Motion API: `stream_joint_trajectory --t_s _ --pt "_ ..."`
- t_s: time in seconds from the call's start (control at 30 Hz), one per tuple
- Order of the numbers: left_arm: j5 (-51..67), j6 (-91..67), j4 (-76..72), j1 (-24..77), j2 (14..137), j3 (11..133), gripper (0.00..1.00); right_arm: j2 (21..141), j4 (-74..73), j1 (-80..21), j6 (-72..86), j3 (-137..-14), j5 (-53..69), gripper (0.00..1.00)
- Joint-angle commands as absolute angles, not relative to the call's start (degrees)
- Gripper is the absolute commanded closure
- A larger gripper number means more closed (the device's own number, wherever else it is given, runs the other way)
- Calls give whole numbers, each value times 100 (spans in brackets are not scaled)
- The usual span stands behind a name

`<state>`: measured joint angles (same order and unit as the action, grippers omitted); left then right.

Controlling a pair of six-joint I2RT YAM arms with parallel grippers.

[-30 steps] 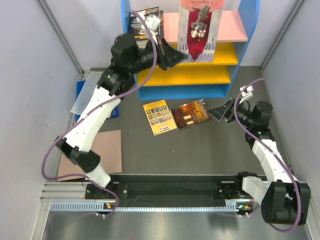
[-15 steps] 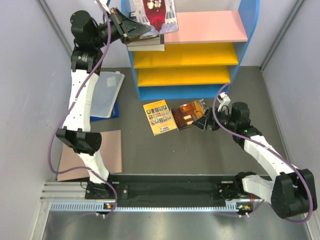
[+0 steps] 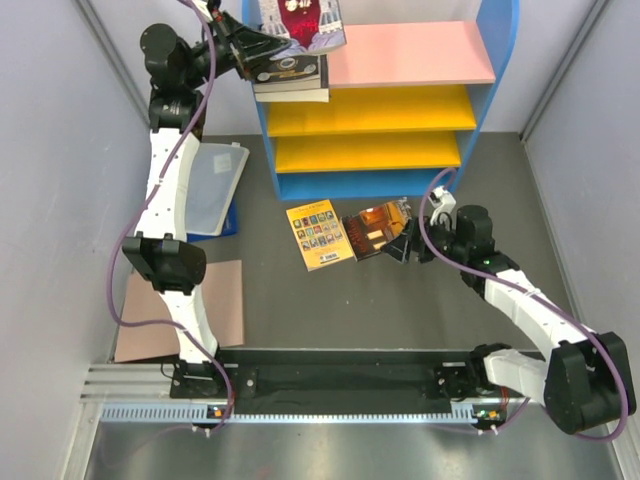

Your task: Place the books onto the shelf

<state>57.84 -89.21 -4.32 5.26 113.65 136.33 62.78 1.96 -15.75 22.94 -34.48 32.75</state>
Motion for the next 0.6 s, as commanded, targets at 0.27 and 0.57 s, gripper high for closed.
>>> stream_joint_trajectory --t_s 0.27,0.57 --pt "5634 -8852 -62 176 11145 13834 100 6363 501 -1731 2224 -3357 3199 7" --pt "5686 -8578 421 123 11118 13632 100 6381 510 -1775 2232 -3357 3199 7"
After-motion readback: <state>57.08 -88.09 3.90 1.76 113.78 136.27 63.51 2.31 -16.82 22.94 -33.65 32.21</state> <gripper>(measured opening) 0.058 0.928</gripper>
